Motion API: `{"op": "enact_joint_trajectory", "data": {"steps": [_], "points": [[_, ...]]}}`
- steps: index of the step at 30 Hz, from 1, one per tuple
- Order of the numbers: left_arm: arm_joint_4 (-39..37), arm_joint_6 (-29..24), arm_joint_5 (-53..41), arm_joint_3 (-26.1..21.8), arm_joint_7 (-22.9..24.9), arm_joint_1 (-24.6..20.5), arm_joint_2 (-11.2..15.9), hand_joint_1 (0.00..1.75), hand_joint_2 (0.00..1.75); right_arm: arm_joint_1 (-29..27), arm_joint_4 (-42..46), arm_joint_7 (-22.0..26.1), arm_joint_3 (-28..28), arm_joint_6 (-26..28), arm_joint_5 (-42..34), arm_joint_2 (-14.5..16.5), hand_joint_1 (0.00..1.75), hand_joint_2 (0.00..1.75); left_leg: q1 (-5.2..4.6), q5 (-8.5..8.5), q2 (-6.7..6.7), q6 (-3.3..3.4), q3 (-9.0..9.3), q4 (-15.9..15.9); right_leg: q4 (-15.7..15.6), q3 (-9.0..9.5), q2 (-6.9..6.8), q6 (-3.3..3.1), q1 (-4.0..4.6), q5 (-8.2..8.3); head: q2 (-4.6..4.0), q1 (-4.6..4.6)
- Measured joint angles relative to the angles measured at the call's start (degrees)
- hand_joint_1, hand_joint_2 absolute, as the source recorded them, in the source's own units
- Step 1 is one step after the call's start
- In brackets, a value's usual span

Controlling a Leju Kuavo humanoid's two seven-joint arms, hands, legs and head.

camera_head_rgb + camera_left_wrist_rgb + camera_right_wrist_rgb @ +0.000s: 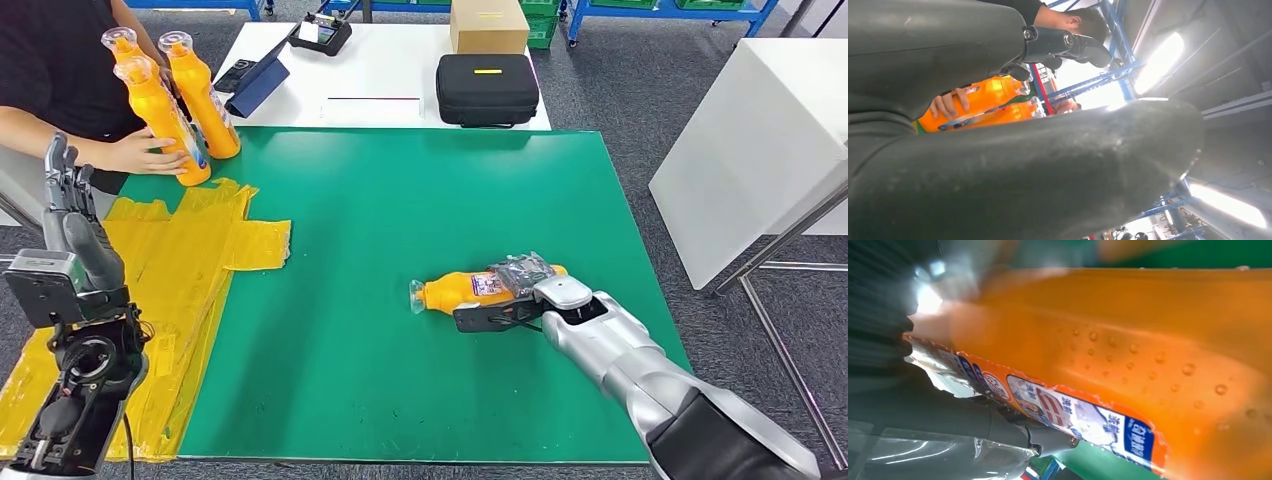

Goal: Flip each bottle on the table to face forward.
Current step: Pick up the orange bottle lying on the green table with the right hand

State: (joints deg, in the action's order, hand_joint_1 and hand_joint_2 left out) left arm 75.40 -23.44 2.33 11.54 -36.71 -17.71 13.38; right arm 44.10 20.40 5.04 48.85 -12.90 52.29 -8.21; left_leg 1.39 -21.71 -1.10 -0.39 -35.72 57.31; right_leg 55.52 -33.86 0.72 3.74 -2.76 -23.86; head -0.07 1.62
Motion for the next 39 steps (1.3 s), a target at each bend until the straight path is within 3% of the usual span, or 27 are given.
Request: {"op": "enact_joint_trajectory", "data": {"steps": [6, 9, 11, 13, 15, 17, 25, 39], "points": [[-1.26, 0.31, 0.26, 0.49, -0.28, -1.69, -0.46, 0.0, 0.0, 0.72, -0.91, -2.0, 0.29, -4.52, -1.44, 0.25, 1.75, 1.75, -0.01, -0.02, 0.03, 0.01, 0.0, 0.01, 0.0, -0.15, -0.01, 0.01, -0.01, -0.04, 0.0, -0.01], [-2.02, 2.41, 2.22, 0.84, 2.09, -2.12, -0.69, 0.0, 0.0, 0.64, -1.0, -4.06, -0.42, -2.97, -5.2, 0.26, 1.75, 1.75, -0.01, -0.03, 0.03, 0.01, -0.02, 0.0, 0.0, 0.11, -0.01, 0.02, -0.01, -0.04, 0.0, -0.01], [-2.64, 7.58, 6.7, 1.03, 6.89, -2.13, -0.74, 0.0, 0.87, 0.41, -1.0, -2.79, -2.53, -1.2, -11.53, 0.44, 1.75, 1.75, -0.01, 0.0, 0.03, 0.02, -0.09, 0.0, 0.0, 0.28, -0.01, 0.02, -0.01, 0.0, 0.0, 0.0], [-3.27, 14.93, 13.63, 1.07, 11.46, -1.7, -0.8, 0.0, 1.75, 0.28, -0.75, 2.74, -6.79, -2.57, -21.82, 0.64, 1.75, 1.75, -0.01, 0.04, 0.0, 0.03, -0.18, 0.0, 0.01, 0.27, 0.01, 0.04, -0.01, 0.08, 0.0, -0.02], [-3.64, 20.96, 20.31, 0.98, 13.86, -0.59, -1.2, 0.0, 1.75, -0.25, 0.98, 9.9, -12.47, -6.19, -32.61, 1.04, 1.75, 1.75, -0.02, 0.07, -0.1, 0.02, -0.29, 0.0, 0.02, 0.18, 0.1, 0.11, -0.01, 0.18, 0.0, -0.03], [-3.28, 23.6, 24.43, 0.84, 14.98, 1.1, -2.2, 0.0, 1.75, -1.83, 5.16, 13.57, -16.87, -8.18, -39.51, 2.15, 1.75, 1.75, -0.03, 0.11, -0.2, 0.03, -0.43, 0.0, 0.03, -0.02, 0.19, 0.16, -0.02, 0.23, 0.0, 0.02], [0.66, 24.02, 27.15, 0.98, 16.05, 6.55, -6.15, 0.0, 1.75, -6.61, 22.81, 9.94, -20.25, -6.17, -48.27, 5.9, 1.75, 1.75, 0.02, 0.26, 0.31, 0.07, -1.17, 0.02, 0.05, -0.54, -0.22, 0.18, 0.02, 0.17, 0.0, 0.01], [4.68, 23.67, 26.6, 1.58, 15.84, 10.05, -8.67, 0.0, 1.75, -7.76, 32.35, 11.25, -18.2, -2.98, -51.61, 6.68, 1.75, 1.75, -0.09, 0.27, 0.41, 0.1, -1.43, 0.02, 0.04, -0.79, -0.34, 0.2, -0.08, 0.19, 0.0, 0.0]]}}
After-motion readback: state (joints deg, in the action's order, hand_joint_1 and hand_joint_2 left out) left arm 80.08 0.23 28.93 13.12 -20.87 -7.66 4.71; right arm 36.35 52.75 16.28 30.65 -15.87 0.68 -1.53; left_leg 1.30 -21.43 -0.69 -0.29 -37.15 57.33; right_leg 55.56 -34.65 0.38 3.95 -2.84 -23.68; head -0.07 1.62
